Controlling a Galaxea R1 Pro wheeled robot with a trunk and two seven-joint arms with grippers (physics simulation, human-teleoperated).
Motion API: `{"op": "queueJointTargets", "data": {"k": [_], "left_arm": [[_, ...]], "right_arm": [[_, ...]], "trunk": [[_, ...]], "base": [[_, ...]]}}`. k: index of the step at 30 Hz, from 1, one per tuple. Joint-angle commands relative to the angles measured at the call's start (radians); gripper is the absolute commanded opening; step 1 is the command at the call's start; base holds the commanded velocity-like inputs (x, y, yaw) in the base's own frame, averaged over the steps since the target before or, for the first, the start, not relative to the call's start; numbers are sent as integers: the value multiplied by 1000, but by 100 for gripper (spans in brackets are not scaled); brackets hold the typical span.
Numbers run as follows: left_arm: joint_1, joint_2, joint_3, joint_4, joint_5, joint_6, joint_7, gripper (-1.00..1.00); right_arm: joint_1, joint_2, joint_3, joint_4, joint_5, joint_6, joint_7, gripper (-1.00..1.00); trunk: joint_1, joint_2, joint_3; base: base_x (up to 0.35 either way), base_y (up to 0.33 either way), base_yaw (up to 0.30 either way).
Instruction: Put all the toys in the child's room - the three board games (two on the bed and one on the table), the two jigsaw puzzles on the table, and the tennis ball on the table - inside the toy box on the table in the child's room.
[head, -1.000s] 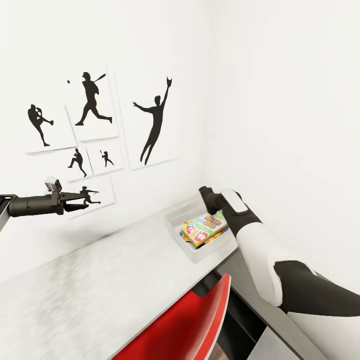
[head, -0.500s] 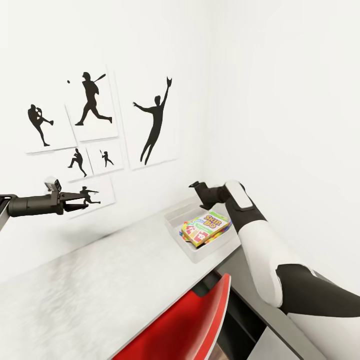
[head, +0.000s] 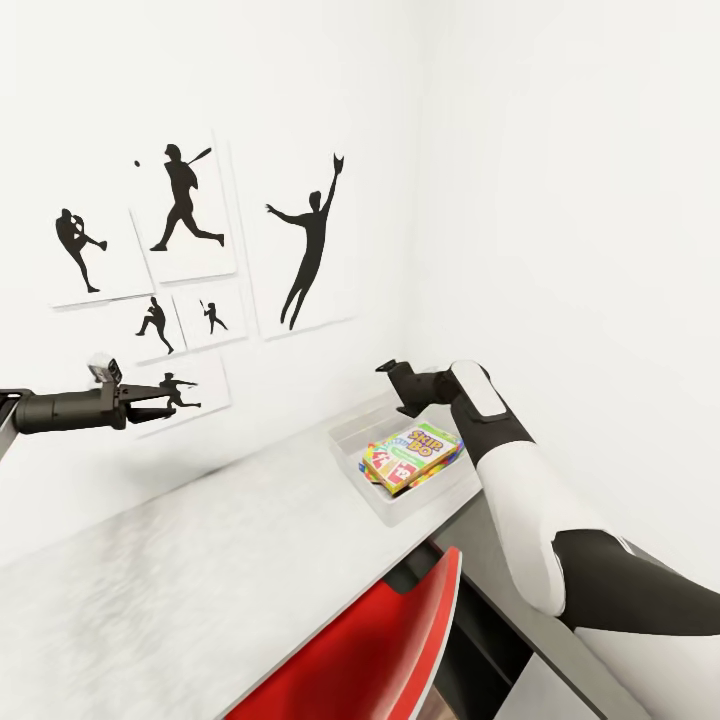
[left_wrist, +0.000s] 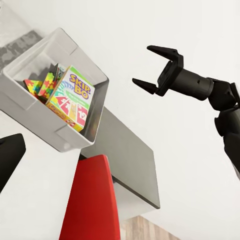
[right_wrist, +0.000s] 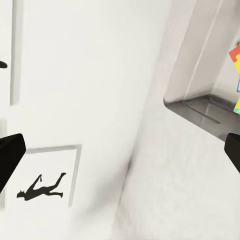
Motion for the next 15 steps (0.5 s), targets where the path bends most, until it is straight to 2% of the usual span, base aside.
{"op": "queueJointTargets", "data": {"k": [1,15], "left_arm": [[-1,1,-7,1,5,11,-4,100],[-1,2,-7,1,5,11,-4,100]], "right_arm": [[-1,1,-5,-1,-8,2,-9,100],[1,1,-5,-1,-8,0,-9,100]], "trunk": [[1,-2,-2],[1,-2,6]], "base": [[0,0,0],[0,0,0]]}}
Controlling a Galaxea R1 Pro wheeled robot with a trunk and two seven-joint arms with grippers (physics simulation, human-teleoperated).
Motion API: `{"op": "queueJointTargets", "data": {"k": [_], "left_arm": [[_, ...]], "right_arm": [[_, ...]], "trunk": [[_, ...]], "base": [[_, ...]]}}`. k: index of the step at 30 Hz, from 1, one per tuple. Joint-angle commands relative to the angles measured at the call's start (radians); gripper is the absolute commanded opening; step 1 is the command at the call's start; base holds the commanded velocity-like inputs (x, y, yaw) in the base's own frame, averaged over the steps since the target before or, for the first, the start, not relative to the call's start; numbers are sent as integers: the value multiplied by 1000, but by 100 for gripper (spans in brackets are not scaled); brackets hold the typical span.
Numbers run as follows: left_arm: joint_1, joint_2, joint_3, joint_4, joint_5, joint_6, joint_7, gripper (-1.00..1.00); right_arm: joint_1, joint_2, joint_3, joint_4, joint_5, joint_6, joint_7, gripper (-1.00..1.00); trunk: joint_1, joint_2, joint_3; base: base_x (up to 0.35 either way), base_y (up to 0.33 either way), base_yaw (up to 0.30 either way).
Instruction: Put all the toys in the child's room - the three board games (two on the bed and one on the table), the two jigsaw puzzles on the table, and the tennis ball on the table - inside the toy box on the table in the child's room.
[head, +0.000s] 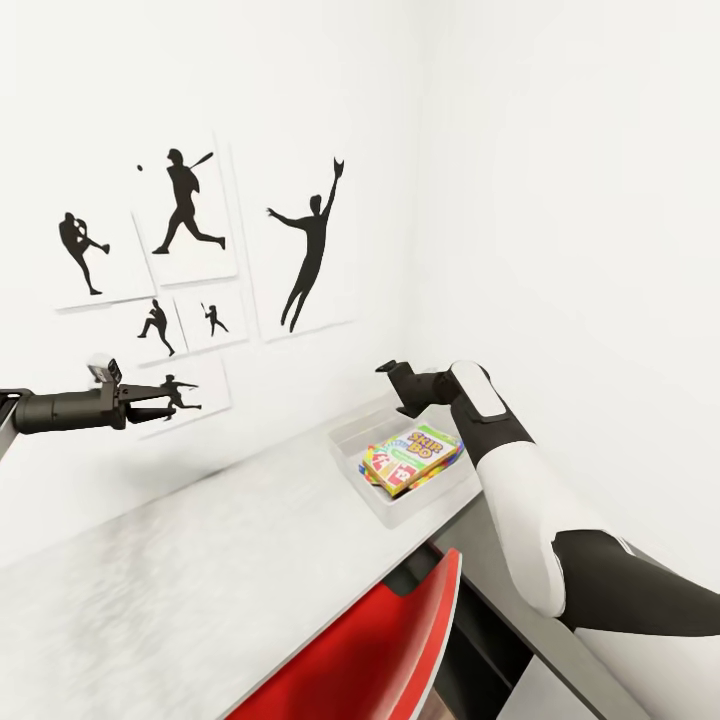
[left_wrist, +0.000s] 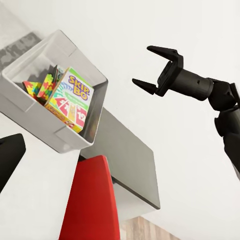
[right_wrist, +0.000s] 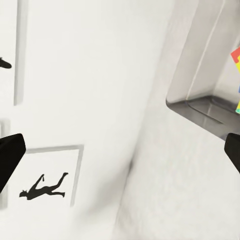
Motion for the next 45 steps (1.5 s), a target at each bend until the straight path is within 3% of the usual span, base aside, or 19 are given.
{"op": "queueJointTargets", "data": {"k": [1,25,45], "left_arm": [[-1,2,-7,1,5,11,-4,100],[-1,1,-6,1,5,11,-4,100],[-1,2,-7,1,5,10,-4,100]], "right_arm": [[-1,1,-5,-1,-8,2,-9,100],[-1,1,-4,-1,-8,2,-9,100],[-1,1,-3,-2,-8,2,-8,100]], "trunk": [[1,-2,-2],[1,-2,-1],[1,-2,28]], "base": [[0,0,0],[0,0,0],[0,0,0]]}}
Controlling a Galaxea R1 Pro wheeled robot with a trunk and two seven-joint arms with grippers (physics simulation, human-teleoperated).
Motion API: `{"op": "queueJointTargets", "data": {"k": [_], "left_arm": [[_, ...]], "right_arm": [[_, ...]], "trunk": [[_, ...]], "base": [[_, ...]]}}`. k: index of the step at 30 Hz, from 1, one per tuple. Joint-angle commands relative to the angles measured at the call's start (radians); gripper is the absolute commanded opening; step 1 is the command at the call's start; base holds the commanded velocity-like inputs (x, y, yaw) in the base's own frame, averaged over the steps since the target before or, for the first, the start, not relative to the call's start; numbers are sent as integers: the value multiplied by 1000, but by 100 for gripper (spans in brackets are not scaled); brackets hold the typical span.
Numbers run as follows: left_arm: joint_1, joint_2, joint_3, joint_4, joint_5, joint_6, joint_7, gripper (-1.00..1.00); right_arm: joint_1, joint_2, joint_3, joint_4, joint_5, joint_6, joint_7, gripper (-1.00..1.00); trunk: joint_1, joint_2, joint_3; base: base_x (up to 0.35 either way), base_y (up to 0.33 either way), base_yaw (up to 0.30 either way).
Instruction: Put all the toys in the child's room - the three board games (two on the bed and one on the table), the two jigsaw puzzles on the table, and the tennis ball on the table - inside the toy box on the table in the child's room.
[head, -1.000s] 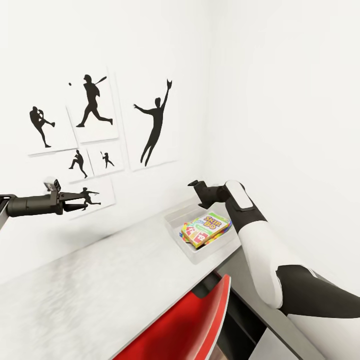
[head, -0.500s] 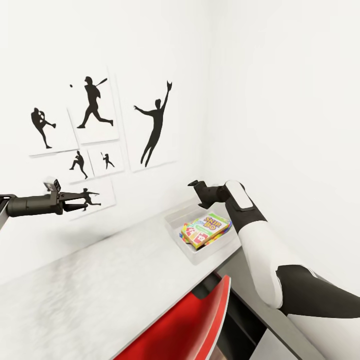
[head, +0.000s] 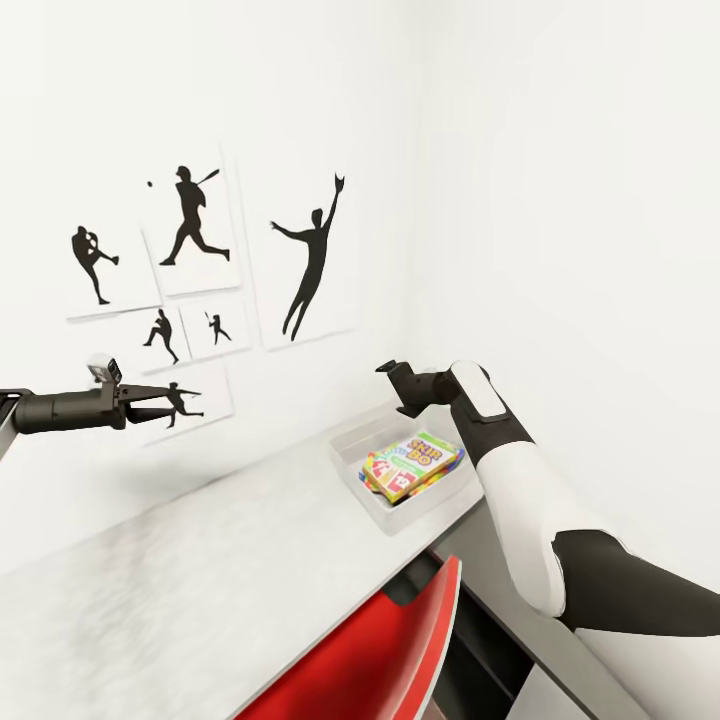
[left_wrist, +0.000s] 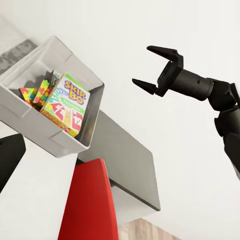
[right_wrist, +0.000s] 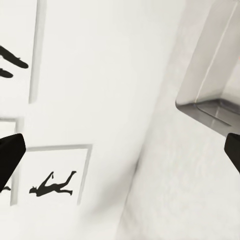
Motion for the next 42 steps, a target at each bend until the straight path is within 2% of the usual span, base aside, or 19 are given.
{"op": "queueJointTargets", "data": {"k": [1,9,20,42], "left_arm": [[-1,1,-7,1,5,11,-4,100],[-1,1,-7,1,5,10,-4,100],[-1,1,-7,1,5,8,-4,100],[-1,1,-7,1,6,9,-4,100]], "right_arm": [[-1,1,-4,-1,-8,2,-9,100],[-1,1,-3,-1,-8,2,-9,100],[-1,1,-3,-1,-8,2,-9,100],[-1,1,2,-1,-8,2,-9,100]], "trunk": [[1,-2,-1],[1,-2,11],[1,-2,14],[1,-2,13]], "base": [[0,0,0],[-87,3,6],[-204,7,30],[-102,0,255]]}}
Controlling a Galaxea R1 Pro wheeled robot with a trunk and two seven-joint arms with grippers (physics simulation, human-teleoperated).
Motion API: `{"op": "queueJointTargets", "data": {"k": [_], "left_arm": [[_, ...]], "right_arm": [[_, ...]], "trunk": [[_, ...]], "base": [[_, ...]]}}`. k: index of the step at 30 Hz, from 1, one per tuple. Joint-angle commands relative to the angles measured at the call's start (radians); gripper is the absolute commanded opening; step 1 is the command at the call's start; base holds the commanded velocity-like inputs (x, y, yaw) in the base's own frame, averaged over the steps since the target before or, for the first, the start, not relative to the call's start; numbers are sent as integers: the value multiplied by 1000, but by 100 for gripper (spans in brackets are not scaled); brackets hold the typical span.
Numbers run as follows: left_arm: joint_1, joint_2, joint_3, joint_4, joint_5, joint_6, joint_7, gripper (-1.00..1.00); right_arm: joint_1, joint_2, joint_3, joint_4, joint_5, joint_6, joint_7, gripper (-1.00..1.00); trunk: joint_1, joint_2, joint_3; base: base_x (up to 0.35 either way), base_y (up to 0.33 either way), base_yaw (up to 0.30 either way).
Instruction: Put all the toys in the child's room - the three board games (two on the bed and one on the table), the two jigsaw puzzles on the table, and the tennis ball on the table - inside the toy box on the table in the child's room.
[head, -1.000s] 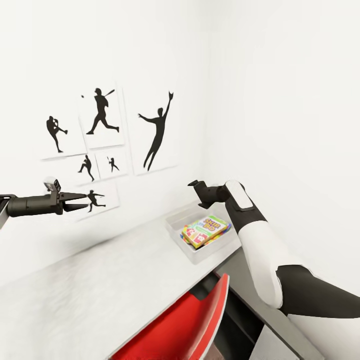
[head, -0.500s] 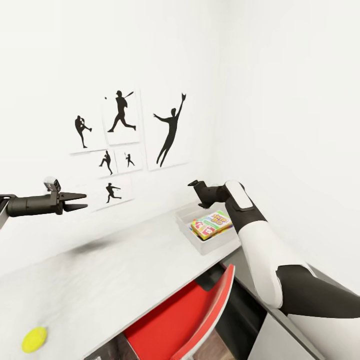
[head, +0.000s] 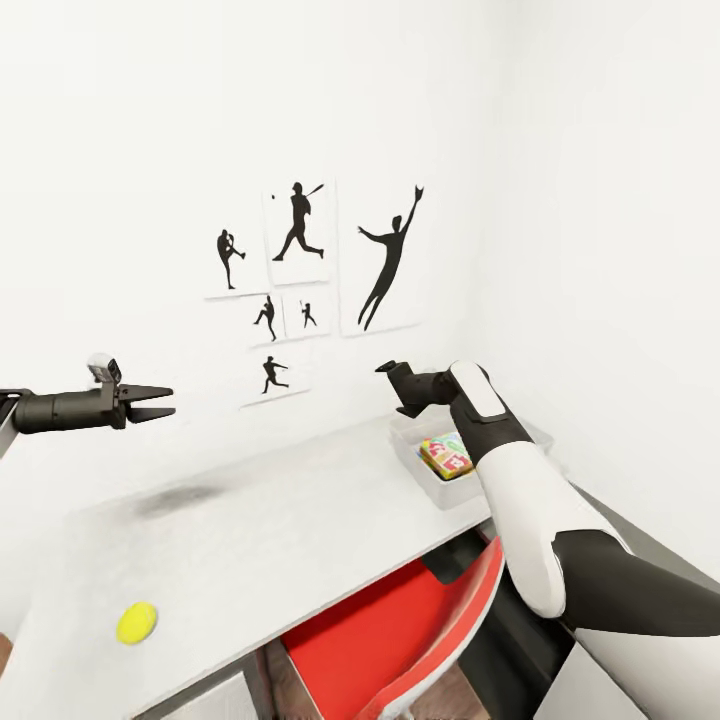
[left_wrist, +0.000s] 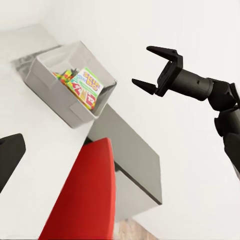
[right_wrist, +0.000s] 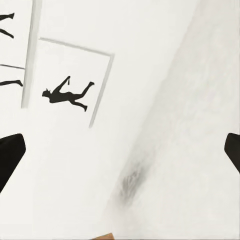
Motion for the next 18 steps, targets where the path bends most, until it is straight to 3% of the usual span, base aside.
{"op": "queueJointTargets", "data": {"k": [1,7,18], "left_arm": [[-2,1,-6,1,4,11,-4,100],[-2,1,-8,1,4,10,-4,100],[-2,1,-8,1,3,8,-4,100]], "right_arm": [[-1,1,-4,-2,-8,2,-9,100],[-1,1,-4,-2,-8,1,-9,100],[-1,1,-2,-2,-8,2,-11,100]], "trunk": [[0,-3,-3],[0,-3,-4],[0,-3,-4]], "base": [[-230,0,276],[-131,0,276],[-15,0,279]]}}
